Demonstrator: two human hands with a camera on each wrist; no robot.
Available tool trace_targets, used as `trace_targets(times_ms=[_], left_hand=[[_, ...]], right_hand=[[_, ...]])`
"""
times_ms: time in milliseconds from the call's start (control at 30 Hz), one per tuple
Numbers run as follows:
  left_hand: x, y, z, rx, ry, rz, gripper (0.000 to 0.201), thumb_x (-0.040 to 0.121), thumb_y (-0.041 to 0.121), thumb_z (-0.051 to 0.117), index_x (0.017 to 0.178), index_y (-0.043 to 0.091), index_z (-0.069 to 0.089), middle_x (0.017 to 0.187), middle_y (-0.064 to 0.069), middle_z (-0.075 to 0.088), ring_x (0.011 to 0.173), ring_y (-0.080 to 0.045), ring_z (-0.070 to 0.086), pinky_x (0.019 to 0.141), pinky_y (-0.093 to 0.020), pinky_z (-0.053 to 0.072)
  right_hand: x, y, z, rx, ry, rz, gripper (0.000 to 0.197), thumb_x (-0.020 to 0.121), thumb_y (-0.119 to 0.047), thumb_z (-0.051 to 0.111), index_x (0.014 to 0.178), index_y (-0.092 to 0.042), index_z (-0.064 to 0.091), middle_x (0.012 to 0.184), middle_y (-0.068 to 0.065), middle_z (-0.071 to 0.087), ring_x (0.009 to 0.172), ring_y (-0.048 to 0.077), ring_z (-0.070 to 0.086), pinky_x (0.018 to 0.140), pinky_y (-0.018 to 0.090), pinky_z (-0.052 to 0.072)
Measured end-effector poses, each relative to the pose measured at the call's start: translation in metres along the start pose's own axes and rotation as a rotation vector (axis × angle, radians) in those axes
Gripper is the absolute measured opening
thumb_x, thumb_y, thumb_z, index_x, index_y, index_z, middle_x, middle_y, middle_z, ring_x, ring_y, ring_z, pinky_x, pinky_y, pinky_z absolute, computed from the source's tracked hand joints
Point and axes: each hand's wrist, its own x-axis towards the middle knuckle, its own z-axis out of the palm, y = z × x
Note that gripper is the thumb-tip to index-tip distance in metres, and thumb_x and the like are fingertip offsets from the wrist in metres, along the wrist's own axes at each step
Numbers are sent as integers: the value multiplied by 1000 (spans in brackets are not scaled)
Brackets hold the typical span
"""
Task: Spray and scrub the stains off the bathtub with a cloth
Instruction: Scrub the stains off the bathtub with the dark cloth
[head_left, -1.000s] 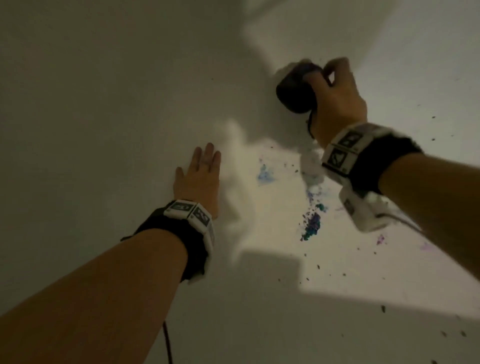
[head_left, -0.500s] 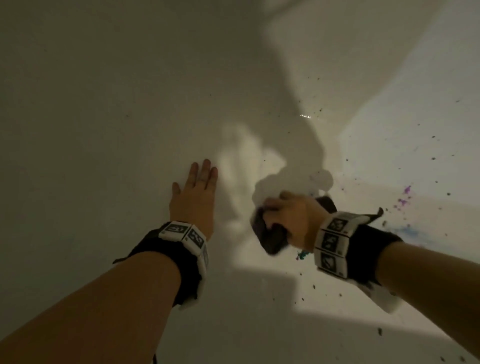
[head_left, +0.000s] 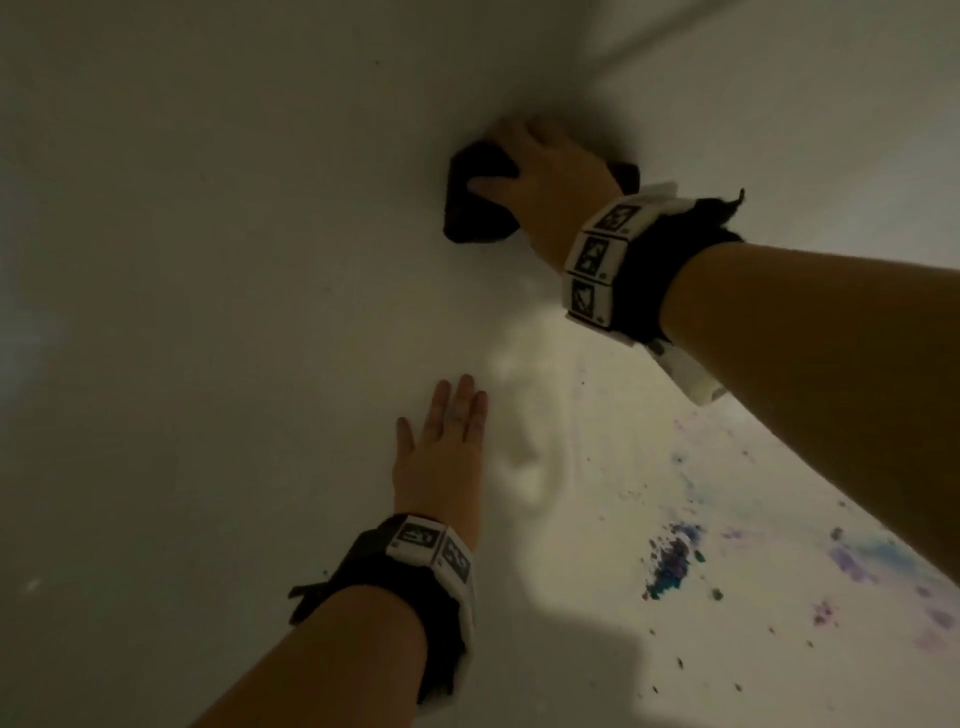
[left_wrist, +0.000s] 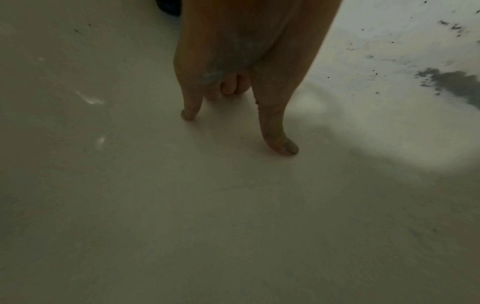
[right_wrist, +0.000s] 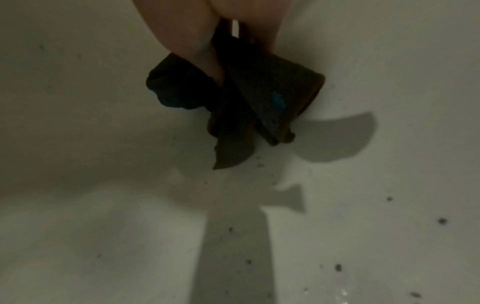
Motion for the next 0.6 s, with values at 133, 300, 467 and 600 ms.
trace_targets(times_ms=[133,300,467,600], left_hand=[[0,-1,0,-2,-10,0,100,88,14,59,144,16,-23,150,-1,-34,141,-22,-22,116,-47,5],[-3,-1,-4,19,-27,11,97,90,18,57,144,14,-23,150,-2,-32,142,-23,-21,117,-48,5],[-2,-1,-1,46,-16,-2,99,89,15,58,143,15,-25,149,-3,-34,141,-24,-23,116,-48,7],[-1,-1,-2,35,-3,-1,99,89,11,58,144,15,-24,150,-1,-32,142,-22,-21,115,-47,9]], right_hand=[[-13,-9,34,-100,-245,-48,42,96,-21,45,138,-21,40,149,7,25,128,33,33,104,41,34],[-93,-19,59,-31,-423,-96,40,86,-26,56,126,-26,48,134,-1,40,114,29,43,83,34,43],[-139,5,24,158,-468,-37,31,81,-14,64,112,-21,63,119,2,55,110,27,52,91,41,47],[-124,50,-28,-178,241,44,36,68,-2,63,103,-9,67,114,22,59,97,46,57,74,53,50]])
